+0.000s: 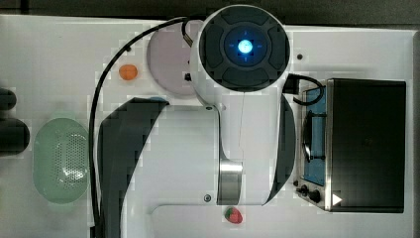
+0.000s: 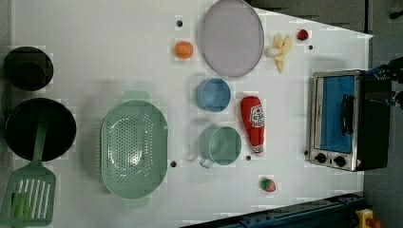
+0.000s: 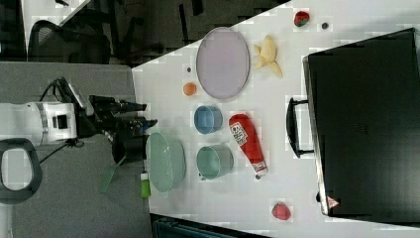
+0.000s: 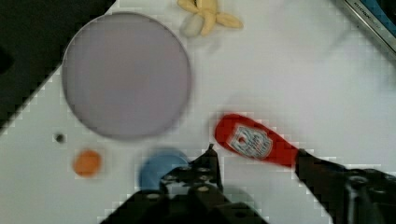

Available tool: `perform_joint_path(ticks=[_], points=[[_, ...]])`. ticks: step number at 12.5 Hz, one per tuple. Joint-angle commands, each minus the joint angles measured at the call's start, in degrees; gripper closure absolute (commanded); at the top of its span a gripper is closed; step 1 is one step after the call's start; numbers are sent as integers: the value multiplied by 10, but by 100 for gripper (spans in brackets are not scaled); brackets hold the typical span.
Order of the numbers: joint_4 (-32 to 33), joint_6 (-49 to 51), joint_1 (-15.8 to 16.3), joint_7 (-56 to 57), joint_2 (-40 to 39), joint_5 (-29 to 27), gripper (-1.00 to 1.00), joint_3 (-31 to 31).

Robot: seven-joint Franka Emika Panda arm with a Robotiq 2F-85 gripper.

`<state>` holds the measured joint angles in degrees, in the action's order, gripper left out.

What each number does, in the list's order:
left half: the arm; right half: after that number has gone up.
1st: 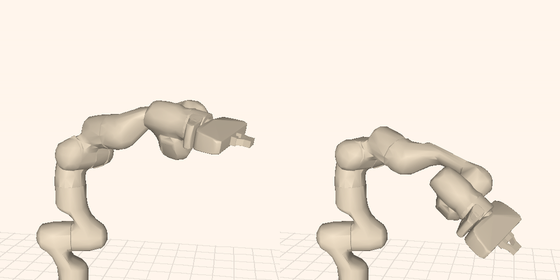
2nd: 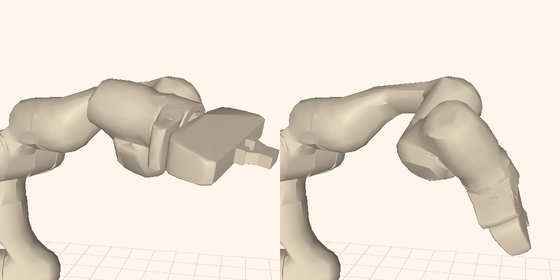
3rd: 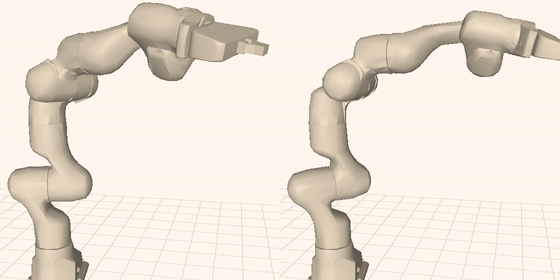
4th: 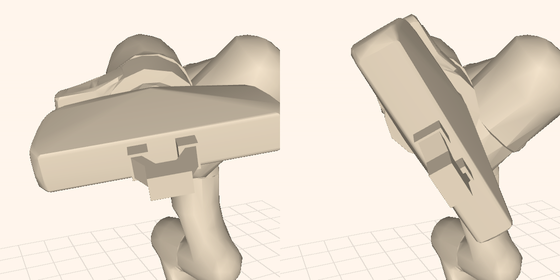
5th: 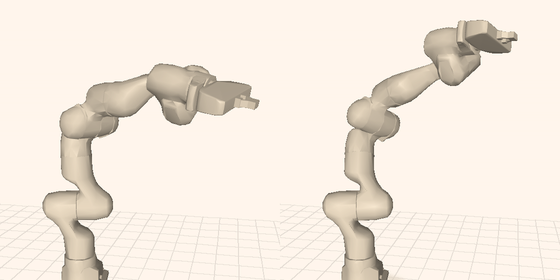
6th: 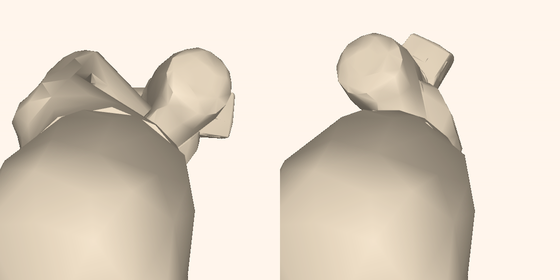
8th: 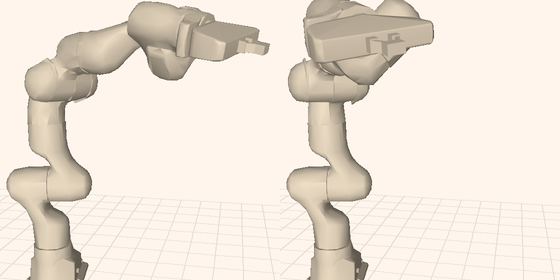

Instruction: Pick Ketchup from the table and place it in strainer.

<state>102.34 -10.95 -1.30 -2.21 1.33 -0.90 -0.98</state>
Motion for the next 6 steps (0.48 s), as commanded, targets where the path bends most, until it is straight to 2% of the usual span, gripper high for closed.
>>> perform_joint_path(ticks=[1, 3, 6], points=[[62, 78, -54, 69, 128, 4, -59, -8], [65, 77, -54, 75, 125, 4, -99, -9], [84, 76, -52, 99, 109, 4, -100, -12]])
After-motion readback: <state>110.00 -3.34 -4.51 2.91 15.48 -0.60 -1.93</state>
